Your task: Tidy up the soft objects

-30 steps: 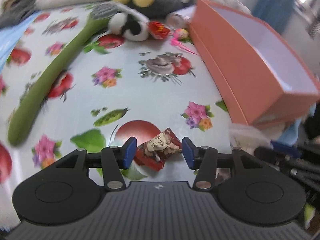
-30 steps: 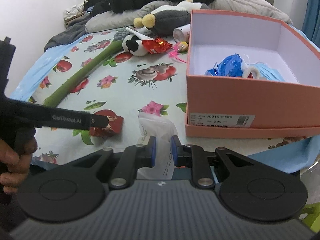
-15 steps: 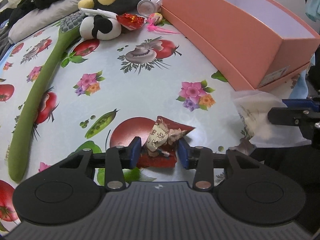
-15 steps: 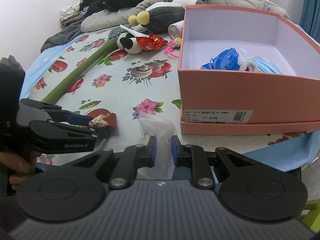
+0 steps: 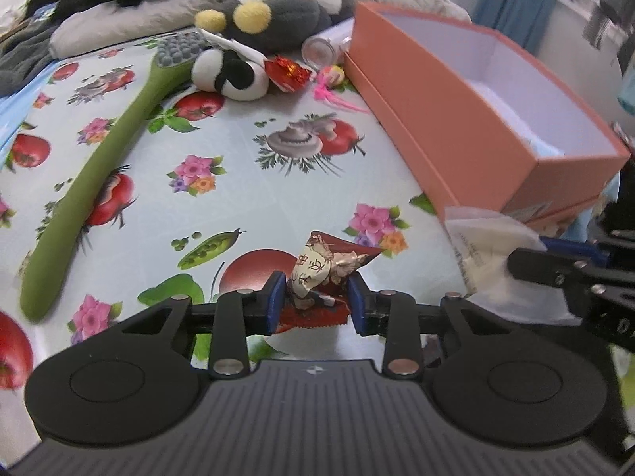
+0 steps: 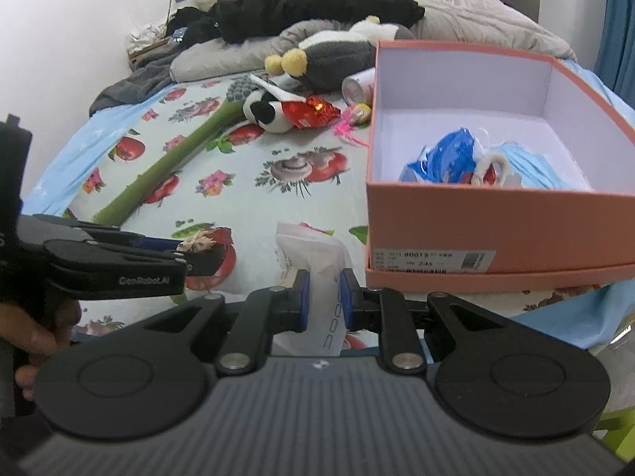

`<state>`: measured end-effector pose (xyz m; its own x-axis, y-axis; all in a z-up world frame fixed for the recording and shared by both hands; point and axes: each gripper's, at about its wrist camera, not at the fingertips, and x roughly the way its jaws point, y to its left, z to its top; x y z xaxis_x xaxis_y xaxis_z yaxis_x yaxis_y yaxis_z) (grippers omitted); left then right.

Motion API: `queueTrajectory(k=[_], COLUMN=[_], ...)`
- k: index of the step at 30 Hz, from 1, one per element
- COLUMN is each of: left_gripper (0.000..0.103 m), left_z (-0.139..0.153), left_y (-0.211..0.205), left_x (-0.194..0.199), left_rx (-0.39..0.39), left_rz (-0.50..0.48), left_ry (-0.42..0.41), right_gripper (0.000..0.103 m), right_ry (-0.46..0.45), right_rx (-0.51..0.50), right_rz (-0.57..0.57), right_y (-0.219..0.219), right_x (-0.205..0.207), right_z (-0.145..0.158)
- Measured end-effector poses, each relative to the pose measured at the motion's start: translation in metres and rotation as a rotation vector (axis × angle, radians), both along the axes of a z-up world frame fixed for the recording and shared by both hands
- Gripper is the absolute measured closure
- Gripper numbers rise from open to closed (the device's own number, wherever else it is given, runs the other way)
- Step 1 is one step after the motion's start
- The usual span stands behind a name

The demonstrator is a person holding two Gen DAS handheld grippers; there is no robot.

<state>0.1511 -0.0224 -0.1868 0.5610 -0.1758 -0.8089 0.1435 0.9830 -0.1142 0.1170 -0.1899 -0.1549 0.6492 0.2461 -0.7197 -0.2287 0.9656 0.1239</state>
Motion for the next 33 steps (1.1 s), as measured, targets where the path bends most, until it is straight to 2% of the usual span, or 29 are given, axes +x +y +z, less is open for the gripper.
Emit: queueTrajectory(k=[4, 8, 16, 23, 33], left_gripper=[0.064, 0.064, 0.064, 0.064, 0.064], left_z=[0.025, 0.058, 0.114, 0.129, 0.124], left_y=[0.002, 0.003, 0.000, -0.022, -0.079], left_x=[-0.012, -0.024, -0.038, -0.033, 0.022], left_rx=[-0.059, -0.130, -0.179, -0.219, -0.253], left_rz=[0.066, 0.109, 0.106, 0.065, -0.058], left_ry=[-0.005, -0.052, -0.154, -0.163, -0.140], right_gripper=[0.083, 0.083, 0.083, 0.083, 0.083], right_ry=[-0.041, -0.083, -0.149, -0.177, -0.189], right_rx=[0.011, 0.021, 0.027, 0.033, 0.035], right_rz=[0.004, 0.003, -0.030, -0.091, -0.207], right_y=[0.002, 0.002, -0.013, -0.037, -0.081], right_x=[-0.006, -0.011, -0.027, -0.034, -0.014], right_z=[0.016, 0.033, 0.066, 0.080, 0.078])
